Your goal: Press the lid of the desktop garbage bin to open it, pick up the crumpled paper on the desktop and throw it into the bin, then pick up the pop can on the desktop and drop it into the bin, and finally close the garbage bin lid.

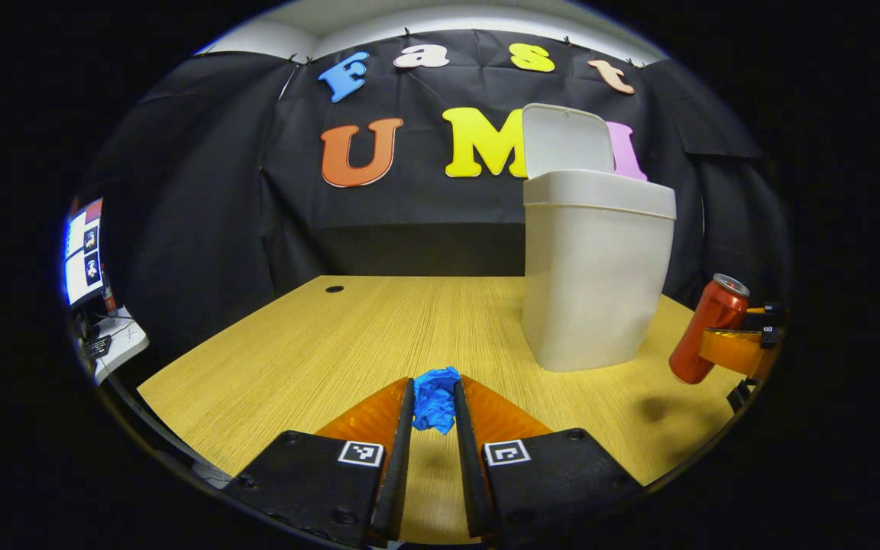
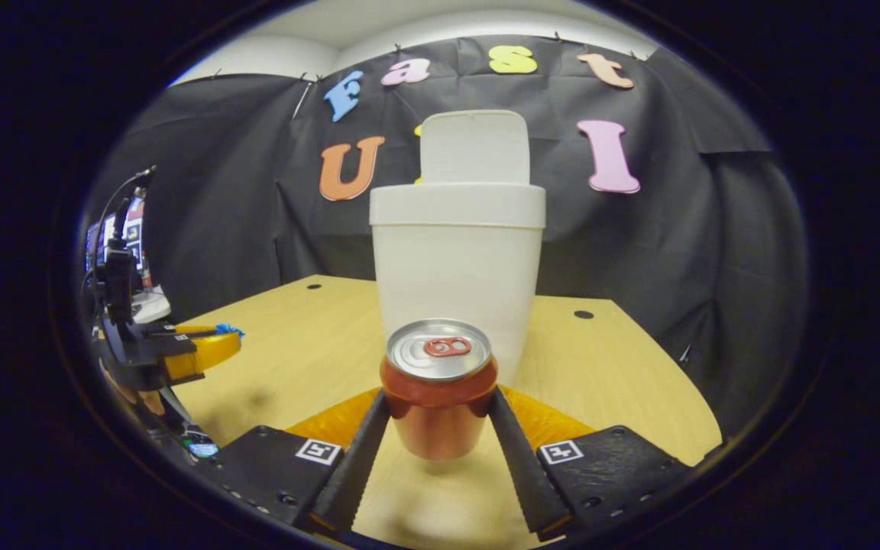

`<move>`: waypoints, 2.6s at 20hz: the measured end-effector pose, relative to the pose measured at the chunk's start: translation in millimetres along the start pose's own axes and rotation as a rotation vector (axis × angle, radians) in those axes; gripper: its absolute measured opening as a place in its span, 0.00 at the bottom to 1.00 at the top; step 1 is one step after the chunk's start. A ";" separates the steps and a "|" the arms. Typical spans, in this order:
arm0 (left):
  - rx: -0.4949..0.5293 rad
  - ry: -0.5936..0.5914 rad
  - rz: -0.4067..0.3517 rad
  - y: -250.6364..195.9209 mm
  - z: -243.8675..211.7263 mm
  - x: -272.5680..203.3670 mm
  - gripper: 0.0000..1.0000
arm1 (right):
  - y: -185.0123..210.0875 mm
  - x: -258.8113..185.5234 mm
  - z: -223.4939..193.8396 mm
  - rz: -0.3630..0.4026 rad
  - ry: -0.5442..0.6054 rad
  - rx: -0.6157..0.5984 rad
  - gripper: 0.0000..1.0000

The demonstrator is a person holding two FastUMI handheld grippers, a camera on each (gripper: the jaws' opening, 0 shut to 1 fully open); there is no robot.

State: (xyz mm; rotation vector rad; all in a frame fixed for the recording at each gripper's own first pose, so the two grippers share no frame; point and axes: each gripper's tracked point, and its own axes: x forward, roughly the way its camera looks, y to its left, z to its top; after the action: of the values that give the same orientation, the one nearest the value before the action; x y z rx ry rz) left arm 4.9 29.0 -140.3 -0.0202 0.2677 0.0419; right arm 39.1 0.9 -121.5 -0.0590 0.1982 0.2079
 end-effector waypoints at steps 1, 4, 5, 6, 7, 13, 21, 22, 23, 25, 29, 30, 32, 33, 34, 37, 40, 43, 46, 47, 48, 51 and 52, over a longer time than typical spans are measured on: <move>-0.018 -0.004 -0.029 -5.6 7.9 -2.9 0.34 | -3.6 -5.7 12.5 -0.003 -0.020 0.005 0.80; -0.036 -0.037 -0.067 -15.1 36.1 -9.1 0.34 | -15.7 -19.2 49.6 -0.023 -0.093 0.004 0.76; -0.027 -0.055 -0.056 -13.4 46.2 -9.5 0.34 | -19.8 -23.3 61.1 -0.030 -0.112 0.004 0.76; -0.020 -0.069 -0.046 -11.6 56.9 -10.0 0.34 | -24.4 -26.4 71.3 -0.037 -0.129 0.006 0.77; -0.012 -0.081 -0.043 -12.9 67.5 -11.0 0.34 | -28.5 -29.5 80.8 -0.043 -0.145 0.015 0.76; -0.019 -0.142 -0.028 -23.0 116.7 -7.4 0.34 | -42.6 -42.5 121.0 -0.056 -0.221 0.050 0.71; -0.021 -0.125 -0.053 -54.3 144.0 7.8 0.34 | -54.0 -51.3 126.5 -0.051 -0.266 0.045 0.71; -0.022 -0.135 -0.058 -57.8 151.1 9.3 0.34 | -56.3 -52.5 127.1 -0.044 -0.264 0.051 0.71; -0.023 -0.155 -0.054 -60.7 161.9 12.0 0.34 | -58.7 -54.0 130.5 -0.040 -0.267 0.069 0.70; -0.025 -0.170 -0.043 -64.4 175.4 20.6 0.34 | -70.3 -55.8 138.3 -0.059 -0.284 0.076 0.71; -0.070 -0.256 -0.015 -68.7 222.3 33.8 0.33 | -78.1 -54.0 128.9 -0.059 -0.279 0.073 0.72; -0.083 -0.287 0.001 -70.6 236.1 37.7 0.33 | -79.9 -52.7 124.7 -0.054 -0.266 0.075 0.72; -0.050 -0.329 0.018 -83.0 259.5 49.8 0.33 | -89.3 -54.9 126.5 -0.060 -0.275 0.073 0.72; -0.036 -0.344 0.017 -90.3 269.5 56.2 0.33 | -90.9 -55.5 126.0 -0.052 -0.280 0.077 0.72; -0.039 -0.344 0.004 -101.6 275.6 65.1 0.33 | -90.4 -56.3 124.3 -0.036 -0.284 0.080 0.72; -0.072 -0.352 -0.041 -135.8 291.5 91.1 0.33 | -103.2 -58.5 123.1 -0.029 -0.294 0.097 0.71; -0.018 -0.355 -0.089 -170.2 302.7 116.3 0.33 | -116.3 -65.7 128.5 -0.045 -0.326 0.109 0.71; -0.002 -0.363 -0.144 -200.0 302.3 132.1 0.33 | -122.3 -65.5 126.3 -0.054 -0.326 0.125 0.71; -0.030 -0.305 -0.157 -208.6 285.9 143.9 0.35 | -129.6 -79.1 133.6 -0.119 -0.354 0.079 0.71; -0.030 -0.297 -0.157 -210.7 283.7 145.9 0.35 | -124.7 -82.7 135.5 -0.117 -0.365 0.061 0.72; -0.023 -0.291 -0.151 -210.6 281.5 146.7 0.35 | -121.2 -85.3 136.4 -0.107 -0.369 0.049 0.71; -0.019 -0.252 -0.170 -214.6 271.5 152.9 0.37 | -124.2 -88.8 137.1 -0.129 -0.378 0.021 0.71; -0.012 -0.239 -0.169 -214.1 268.5 152.7 0.38 | -125.5 -90.7 138.4 -0.145 -0.383 0.011 0.71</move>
State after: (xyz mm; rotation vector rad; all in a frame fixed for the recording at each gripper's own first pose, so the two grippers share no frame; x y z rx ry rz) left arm 232.4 -172.1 81.2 -0.0496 0.0259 -0.1215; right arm 4.8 -128.8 36.9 -0.0213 -0.1862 0.0703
